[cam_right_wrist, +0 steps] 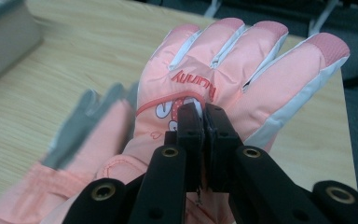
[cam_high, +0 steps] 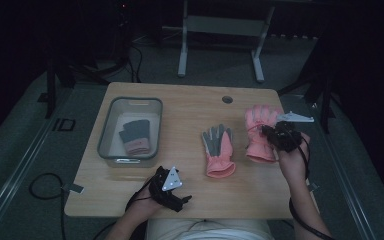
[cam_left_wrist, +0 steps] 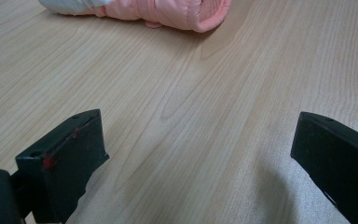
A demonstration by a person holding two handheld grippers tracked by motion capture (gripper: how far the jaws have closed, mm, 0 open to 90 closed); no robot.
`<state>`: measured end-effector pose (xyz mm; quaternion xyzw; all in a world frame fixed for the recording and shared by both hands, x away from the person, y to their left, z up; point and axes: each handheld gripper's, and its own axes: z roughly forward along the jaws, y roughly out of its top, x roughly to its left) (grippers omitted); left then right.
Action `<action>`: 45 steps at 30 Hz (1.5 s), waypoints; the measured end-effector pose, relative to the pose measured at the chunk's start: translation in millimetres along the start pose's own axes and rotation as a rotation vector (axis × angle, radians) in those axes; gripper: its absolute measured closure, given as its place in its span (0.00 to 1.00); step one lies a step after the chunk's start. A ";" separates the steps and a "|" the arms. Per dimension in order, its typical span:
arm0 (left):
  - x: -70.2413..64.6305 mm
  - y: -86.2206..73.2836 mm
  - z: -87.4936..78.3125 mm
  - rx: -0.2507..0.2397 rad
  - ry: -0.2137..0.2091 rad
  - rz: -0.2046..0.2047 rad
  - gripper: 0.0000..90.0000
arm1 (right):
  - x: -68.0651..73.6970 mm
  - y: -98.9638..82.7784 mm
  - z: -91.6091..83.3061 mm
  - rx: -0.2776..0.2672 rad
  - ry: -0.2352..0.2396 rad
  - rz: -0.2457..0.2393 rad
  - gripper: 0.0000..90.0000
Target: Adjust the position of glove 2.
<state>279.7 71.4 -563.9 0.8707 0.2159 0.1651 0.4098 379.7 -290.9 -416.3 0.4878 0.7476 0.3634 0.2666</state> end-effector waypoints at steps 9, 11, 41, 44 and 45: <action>0.0 0.0 0.1 -0.003 0.002 0.000 0.03 | 33.3 25.6 -6.2 -0.048 0.050 -0.030 0.96; -0.2 -0.1 0.2 -0.005 0.002 -0.003 0.03 | 42.8 27.7 -3.1 -0.054 0.067 -0.037 0.96; -0.3 -0.4 0.0 -0.002 -0.001 0.004 0.03 | 96.1 -8.7 67.8 0.127 0.158 -0.044 0.95; -0.4 -0.5 0.0 -0.002 -0.002 0.005 0.03 | 94.9 -11.6 73.0 0.139 0.152 -0.034 0.95; -0.4 -0.5 0.0 -0.001 -0.001 0.005 0.03 | 94.7 -12.5 75.0 0.144 0.152 -0.036 0.95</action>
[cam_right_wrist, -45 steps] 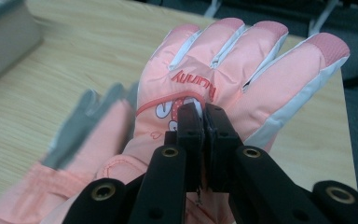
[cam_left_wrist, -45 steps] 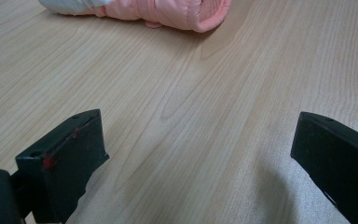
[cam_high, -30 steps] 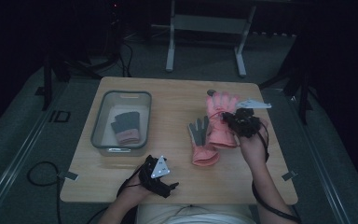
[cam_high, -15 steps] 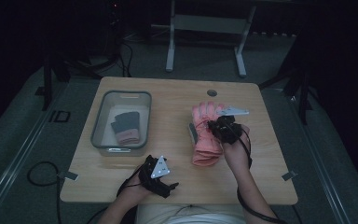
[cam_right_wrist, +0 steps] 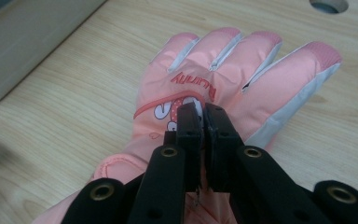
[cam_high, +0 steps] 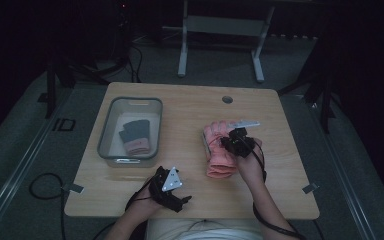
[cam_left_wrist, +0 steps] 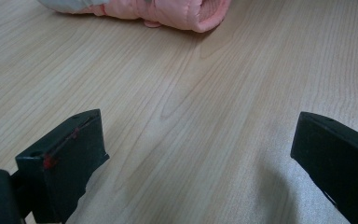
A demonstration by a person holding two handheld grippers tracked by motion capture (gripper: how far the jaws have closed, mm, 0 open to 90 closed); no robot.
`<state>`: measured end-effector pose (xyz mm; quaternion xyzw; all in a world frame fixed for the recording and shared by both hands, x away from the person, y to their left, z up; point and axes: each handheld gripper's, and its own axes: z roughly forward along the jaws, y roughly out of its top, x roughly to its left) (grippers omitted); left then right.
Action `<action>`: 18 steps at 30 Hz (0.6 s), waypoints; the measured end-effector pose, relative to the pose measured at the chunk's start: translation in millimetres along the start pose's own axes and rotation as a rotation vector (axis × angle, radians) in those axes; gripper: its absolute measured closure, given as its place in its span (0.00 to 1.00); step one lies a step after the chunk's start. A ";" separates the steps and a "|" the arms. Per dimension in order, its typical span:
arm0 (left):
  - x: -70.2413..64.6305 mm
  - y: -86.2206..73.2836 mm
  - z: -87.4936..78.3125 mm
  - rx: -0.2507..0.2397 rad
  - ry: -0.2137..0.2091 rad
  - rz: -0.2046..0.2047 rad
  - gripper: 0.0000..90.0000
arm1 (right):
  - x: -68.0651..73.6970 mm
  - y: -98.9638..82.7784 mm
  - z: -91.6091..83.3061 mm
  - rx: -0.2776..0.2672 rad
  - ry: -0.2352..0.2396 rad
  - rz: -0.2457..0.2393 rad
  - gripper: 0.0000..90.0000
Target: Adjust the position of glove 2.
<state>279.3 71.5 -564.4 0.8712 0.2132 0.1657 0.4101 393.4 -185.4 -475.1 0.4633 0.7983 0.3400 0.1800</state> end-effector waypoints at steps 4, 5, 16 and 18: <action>0.2 -0.3 0.1 -0.002 0.000 -0.001 0.03 | 0.0 -1.8 9.4 0.022 0.001 -0.004 0.94; 0.2 -0.3 0.1 -0.001 0.000 -0.001 0.03 | 0.1 -1.9 11.0 0.023 0.003 0.000 0.94; 0.3 -0.4 0.3 0.004 0.000 0.001 0.03 | -1.4 1.7 9.5 0.003 0.030 0.009 0.80; 0.8 -0.5 0.7 0.005 -0.002 0.001 0.03 | -1.3 3.1 5.9 -0.013 0.042 0.008 0.73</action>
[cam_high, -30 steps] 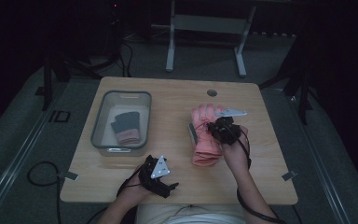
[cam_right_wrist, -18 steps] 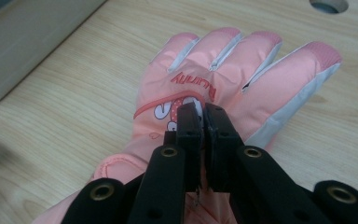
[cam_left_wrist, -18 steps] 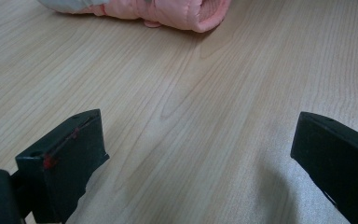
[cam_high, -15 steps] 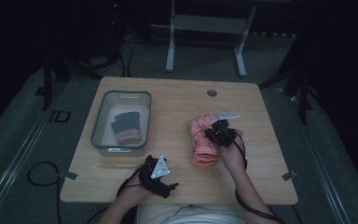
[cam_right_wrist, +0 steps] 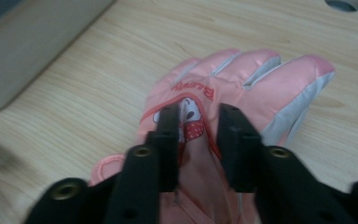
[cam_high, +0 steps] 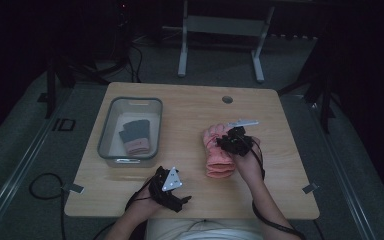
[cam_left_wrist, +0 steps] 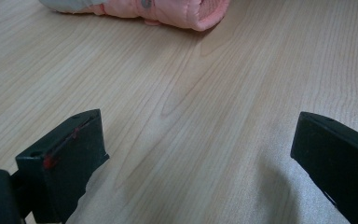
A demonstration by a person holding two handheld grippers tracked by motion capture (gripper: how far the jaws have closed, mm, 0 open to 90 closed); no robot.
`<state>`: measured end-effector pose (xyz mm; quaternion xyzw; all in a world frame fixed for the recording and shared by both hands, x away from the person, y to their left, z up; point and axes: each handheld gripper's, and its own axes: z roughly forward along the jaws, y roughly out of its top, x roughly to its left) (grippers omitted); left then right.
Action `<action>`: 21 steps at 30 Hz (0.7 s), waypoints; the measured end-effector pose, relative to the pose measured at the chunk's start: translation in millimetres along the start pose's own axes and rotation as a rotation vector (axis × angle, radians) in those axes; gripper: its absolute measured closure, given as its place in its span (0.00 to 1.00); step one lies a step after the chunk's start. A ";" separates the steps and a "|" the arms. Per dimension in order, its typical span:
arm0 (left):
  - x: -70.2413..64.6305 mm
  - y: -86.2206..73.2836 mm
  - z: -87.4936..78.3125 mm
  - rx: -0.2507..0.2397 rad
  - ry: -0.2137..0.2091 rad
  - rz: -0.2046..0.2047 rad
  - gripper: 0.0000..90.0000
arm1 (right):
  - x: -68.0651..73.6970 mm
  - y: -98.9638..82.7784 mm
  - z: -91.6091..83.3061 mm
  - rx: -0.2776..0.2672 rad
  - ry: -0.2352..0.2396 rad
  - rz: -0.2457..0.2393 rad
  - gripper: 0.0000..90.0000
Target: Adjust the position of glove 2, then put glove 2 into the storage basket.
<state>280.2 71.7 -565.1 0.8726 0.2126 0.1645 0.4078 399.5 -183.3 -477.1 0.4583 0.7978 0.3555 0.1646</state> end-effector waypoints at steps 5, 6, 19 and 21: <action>0.0 1.2 -1.3 -0.014 -0.006 -0.003 0.03 | 1.4 4.9 -11.5 -0.038 0.008 -0.022 0.70; 0.0 1.7 -1.7 -0.021 -0.005 -0.004 0.03 | 1.3 6.6 -14.3 -0.045 0.009 -0.020 0.70; 5.7 37.1 -12.5 -0.024 0.046 -0.114 0.06 | -9.9 18.1 -36.0 -0.081 -0.004 -0.054 0.76; 12.0 49.5 -13.3 -0.025 0.037 -0.141 0.07 | -10.5 17.6 -33.5 -0.068 0.001 -0.054 0.77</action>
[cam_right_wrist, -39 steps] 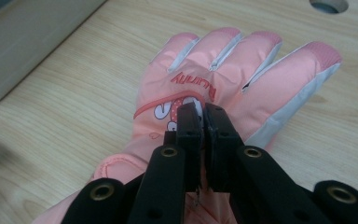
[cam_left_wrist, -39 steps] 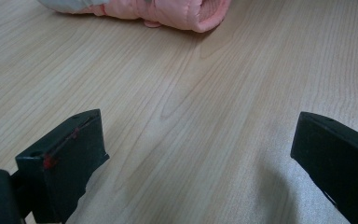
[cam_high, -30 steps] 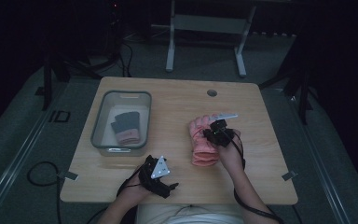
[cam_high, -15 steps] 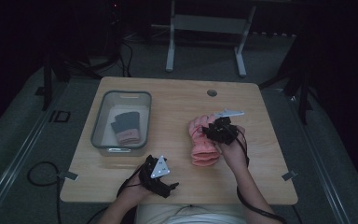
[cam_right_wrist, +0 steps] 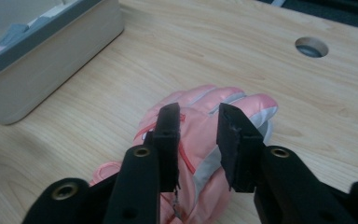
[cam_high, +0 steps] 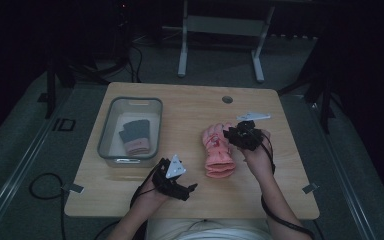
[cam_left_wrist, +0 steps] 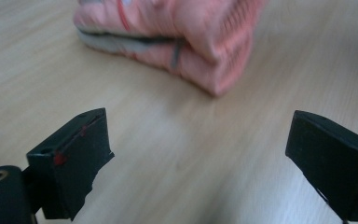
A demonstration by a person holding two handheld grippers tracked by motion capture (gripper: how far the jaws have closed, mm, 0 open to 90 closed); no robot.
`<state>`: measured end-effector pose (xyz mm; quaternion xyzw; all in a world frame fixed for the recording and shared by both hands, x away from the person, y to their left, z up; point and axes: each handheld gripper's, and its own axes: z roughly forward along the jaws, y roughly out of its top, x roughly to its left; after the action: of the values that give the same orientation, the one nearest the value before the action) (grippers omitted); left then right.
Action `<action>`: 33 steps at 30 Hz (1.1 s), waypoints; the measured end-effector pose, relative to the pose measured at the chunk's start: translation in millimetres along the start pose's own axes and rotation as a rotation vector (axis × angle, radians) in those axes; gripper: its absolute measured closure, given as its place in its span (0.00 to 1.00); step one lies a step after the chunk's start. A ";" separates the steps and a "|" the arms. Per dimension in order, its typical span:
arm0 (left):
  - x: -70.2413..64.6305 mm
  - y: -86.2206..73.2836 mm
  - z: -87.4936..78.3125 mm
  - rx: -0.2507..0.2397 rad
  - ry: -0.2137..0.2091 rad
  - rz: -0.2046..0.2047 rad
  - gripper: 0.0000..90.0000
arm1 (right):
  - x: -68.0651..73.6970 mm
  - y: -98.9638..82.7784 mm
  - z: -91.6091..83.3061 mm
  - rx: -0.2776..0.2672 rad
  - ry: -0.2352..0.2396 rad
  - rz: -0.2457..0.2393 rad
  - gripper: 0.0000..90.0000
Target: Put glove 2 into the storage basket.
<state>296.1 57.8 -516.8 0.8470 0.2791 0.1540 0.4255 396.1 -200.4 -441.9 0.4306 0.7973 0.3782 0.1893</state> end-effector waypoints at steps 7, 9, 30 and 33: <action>18.2 49.3 20.2 0.034 -0.008 -0.021 0.16 | -0.3 -6.3 10.2 0.006 0.011 0.009 0.77; 22.9 60.7 26.5 0.043 0.006 -0.005 0.16 | -2.2 -10.4 12.8 0.009 0.013 0.021 0.77; 83.9 62.5 119.3 0.204 -0.131 -0.446 0.24 | -34.6 -46.7 43.2 0.168 0.072 0.104 0.53; 88.6 53.6 128.4 0.208 -0.205 -0.523 0.31 | -40.4 -49.5 51.7 0.201 0.125 0.145 0.53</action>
<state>448.9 3.9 -547.4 0.7965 0.4576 -0.0763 0.3878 424.2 -228.2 -513.9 0.4795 0.8083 0.3350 0.0674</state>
